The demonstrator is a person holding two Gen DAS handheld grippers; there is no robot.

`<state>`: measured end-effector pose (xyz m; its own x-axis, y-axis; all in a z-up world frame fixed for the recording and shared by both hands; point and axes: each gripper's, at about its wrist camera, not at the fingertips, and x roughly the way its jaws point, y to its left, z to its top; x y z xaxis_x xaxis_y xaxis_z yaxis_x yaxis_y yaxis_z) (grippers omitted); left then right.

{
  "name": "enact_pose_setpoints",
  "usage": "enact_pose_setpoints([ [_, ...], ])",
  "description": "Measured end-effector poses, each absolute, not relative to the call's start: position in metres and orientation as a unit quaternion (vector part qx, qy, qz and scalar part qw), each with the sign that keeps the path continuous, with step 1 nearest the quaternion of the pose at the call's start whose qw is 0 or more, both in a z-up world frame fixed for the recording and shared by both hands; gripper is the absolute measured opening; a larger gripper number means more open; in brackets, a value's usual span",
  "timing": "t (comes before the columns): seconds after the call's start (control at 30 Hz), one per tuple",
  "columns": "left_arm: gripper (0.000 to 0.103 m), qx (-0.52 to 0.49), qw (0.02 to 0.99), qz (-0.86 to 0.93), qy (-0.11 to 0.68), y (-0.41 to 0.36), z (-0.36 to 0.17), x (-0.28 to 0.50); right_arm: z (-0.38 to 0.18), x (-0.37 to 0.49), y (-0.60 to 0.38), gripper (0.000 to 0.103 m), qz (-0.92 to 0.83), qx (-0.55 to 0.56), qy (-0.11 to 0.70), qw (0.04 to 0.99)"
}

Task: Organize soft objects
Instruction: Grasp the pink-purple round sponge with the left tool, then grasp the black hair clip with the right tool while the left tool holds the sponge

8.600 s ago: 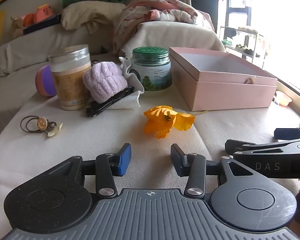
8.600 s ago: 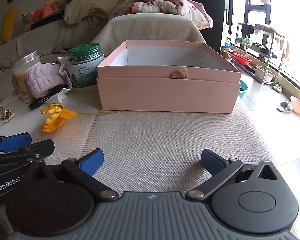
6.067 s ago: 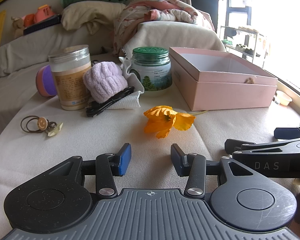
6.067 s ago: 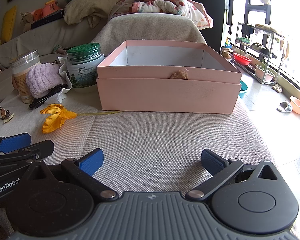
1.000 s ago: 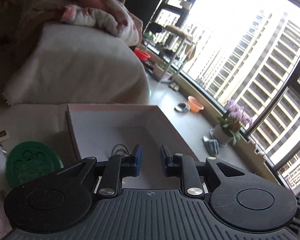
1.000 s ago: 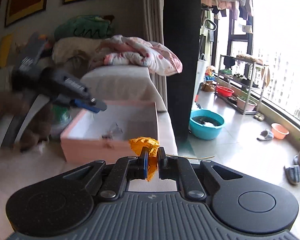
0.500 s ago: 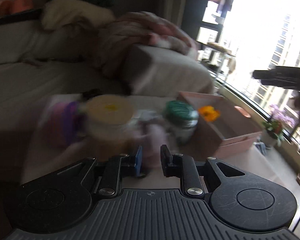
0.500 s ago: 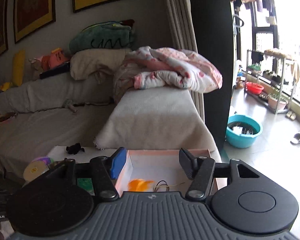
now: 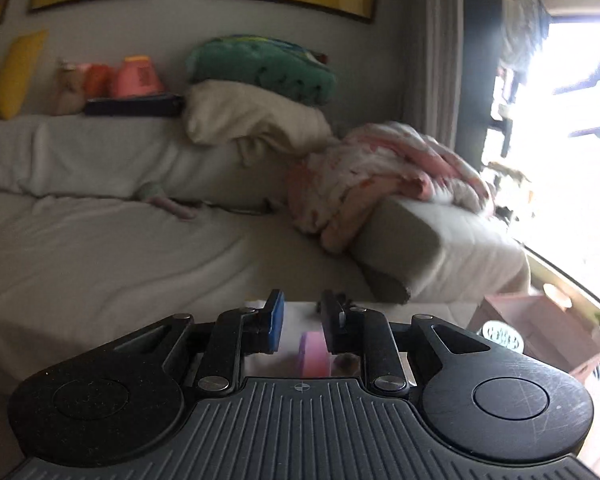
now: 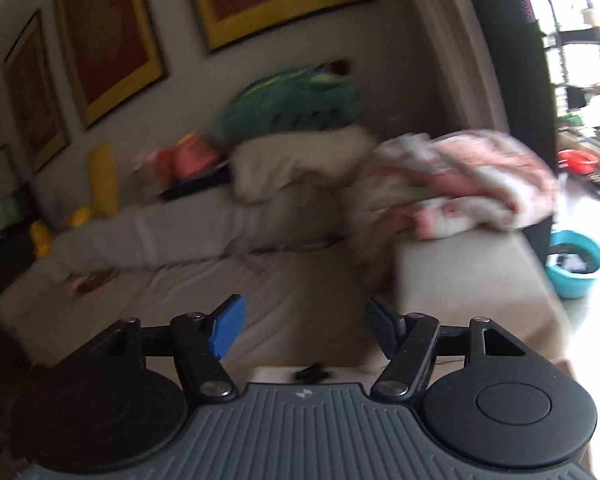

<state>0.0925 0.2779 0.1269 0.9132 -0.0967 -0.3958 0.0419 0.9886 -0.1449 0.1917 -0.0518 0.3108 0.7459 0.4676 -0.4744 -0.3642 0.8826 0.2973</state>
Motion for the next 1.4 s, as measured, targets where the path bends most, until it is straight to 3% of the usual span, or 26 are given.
enact_pose_setpoints([
  [0.23, 0.025, -0.031, 0.962, -0.059, 0.266, 0.259, 0.081, 0.141, 0.261, 0.233, 0.014, 0.067, 0.236, -0.027, 0.333, 0.913],
  [0.47, 0.031, 0.014, 0.954, -0.053, 0.295, 0.251, 0.057, 0.174, 0.209, 0.263, 0.014, 0.067, 0.210, -0.043, 0.404, 0.889],
  [0.63, 0.028, -0.034, 0.945, -0.112, 0.305, 0.257, 0.055, 0.175, 0.189, 0.274, 0.015, 0.067, 0.208, -0.042, 0.422, 0.881],
  [0.7, 0.029, -0.067, 0.936, -0.153, 0.311, 0.258, 0.053, 0.175, 0.183, 0.277, 0.020, 0.067, 0.212, -0.041, 0.432, 0.876],
  [0.77, 0.028, -0.029, 0.943, -0.139, 0.301, 0.249, 0.053, 0.172, 0.179, 0.279, 0.025, 0.067, 0.216, -0.044, 0.437, 0.872],
  [1.03, 0.043, 0.005, 0.955, -0.076, 0.288, 0.257, 0.052, 0.171, 0.174, 0.275, 0.028, 0.067, 0.218, -0.057, 0.437, 0.871],
  [1.4, 0.045, -0.016, 0.954, -0.090, 0.287, 0.268, 0.050, 0.172, 0.162, 0.278, 0.022, 0.067, 0.212, -0.052, 0.452, 0.865],
])
